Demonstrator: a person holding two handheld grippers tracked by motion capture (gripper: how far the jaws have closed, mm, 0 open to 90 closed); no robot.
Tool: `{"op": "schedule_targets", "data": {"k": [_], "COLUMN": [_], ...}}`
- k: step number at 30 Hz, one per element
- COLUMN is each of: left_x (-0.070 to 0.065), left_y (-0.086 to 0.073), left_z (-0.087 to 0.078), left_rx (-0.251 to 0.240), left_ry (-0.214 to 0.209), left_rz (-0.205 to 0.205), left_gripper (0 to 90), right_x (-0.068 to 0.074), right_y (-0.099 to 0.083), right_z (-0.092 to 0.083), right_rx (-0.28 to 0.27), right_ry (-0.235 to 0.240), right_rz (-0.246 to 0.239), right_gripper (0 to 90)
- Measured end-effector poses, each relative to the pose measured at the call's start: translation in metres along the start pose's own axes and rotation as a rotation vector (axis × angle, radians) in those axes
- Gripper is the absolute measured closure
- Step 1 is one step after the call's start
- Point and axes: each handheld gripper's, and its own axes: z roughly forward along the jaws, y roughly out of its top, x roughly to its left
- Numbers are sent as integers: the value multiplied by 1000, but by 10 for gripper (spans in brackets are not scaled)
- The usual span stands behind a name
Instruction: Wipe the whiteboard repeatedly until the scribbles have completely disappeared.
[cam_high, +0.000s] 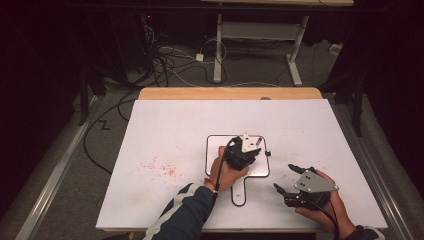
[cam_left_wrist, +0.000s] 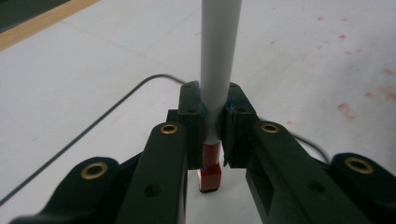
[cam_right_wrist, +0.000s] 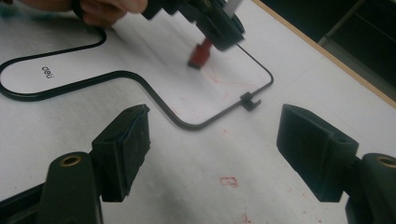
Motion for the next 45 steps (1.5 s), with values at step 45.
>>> {"op": "schedule_targets", "data": {"k": [45], "left_x": [22], "left_y": [7], "left_z": [14], "left_rx": [-11], "left_ry": [-60], "left_rz": [-32], "left_gripper": [788], "right_x": [0], "right_y": [1], "right_z": [0], "right_rx": [-4], "right_ry": [5], "right_rz": [-3], "right_gripper": [264]}}
